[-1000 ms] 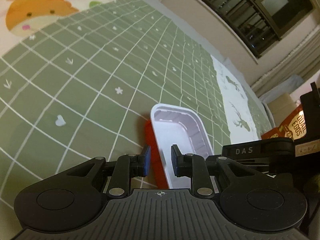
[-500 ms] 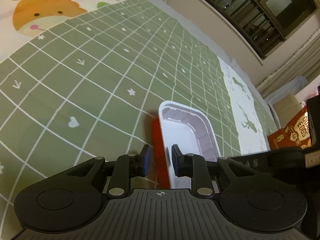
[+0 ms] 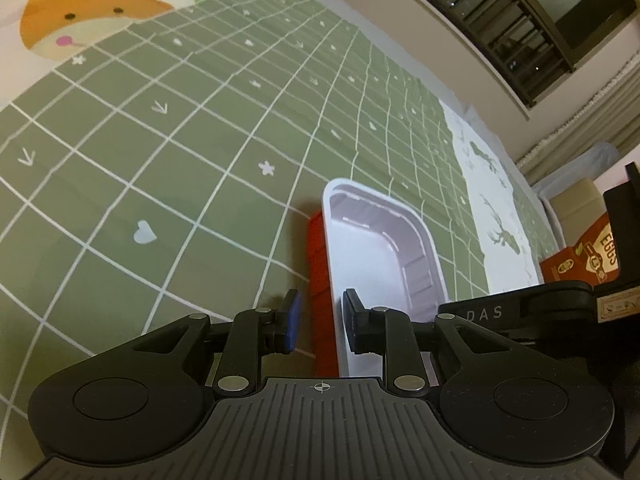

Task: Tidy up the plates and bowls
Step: 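Move the right gripper to the red-and-lavender tray rim and close it, then lift the red-and-lavender tray with the right gripper and carry it over the stack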

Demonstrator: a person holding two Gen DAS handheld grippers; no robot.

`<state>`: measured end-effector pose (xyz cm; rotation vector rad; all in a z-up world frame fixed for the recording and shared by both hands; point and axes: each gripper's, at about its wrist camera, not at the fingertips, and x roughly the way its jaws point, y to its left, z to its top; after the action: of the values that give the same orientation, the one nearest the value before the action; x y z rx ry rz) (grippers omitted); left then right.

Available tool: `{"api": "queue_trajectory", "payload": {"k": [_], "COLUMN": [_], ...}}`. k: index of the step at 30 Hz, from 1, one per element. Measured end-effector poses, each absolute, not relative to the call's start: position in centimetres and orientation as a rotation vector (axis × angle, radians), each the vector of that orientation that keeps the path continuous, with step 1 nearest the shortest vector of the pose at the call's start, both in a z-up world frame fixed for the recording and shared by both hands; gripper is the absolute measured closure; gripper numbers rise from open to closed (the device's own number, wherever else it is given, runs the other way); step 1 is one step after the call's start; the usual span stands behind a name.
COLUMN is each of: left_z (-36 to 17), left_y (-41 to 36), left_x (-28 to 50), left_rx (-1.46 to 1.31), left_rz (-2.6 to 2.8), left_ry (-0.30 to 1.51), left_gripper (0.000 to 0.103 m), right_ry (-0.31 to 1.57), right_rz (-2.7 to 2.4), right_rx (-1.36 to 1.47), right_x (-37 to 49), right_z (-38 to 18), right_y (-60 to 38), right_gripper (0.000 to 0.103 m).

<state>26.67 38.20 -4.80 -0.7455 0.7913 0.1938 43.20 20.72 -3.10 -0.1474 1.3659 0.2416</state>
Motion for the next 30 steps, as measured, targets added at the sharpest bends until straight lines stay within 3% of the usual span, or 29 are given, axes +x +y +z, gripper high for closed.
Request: {"api": "queue_trajectory", "payload": {"k": [3,8,16,21,30], "left_z": [-5.5,-2.9,4.4,7.3,7.3], "left_y": [38.5,38.3,35.0,30.0,21.3], "left_x": [26.7,24.6,18.3,16.7,16.8], "left_rx": [-0.782,-0.76,-0.741,-0.699,-0.504], "left_rz": [0.162,0.153,0.034,-0.095,-0.18], "left_ry": [0.8,0.73,0.569,0.567,0.696], "left_gripper": [0.08,0.079,0.079,0.076,0.074], "right_ry": [1.367,1.331,1.098,0.98,0.957], "right_rz": [0.282,0.34,0.483,0.501,0.425], "right_rx": [-0.174,-0.164,-0.132,-0.122,-0.051], "right_x": [42.3,39.8,32.0,26.1,22.6], "right_z": [-3.2,-1.3,8.4,13.2,12.2], "right_y": [21.5,21.6,16.9,10.8,1.9], "right_gripper": [0.068,0.071,0.071,0.071,0.07]}}
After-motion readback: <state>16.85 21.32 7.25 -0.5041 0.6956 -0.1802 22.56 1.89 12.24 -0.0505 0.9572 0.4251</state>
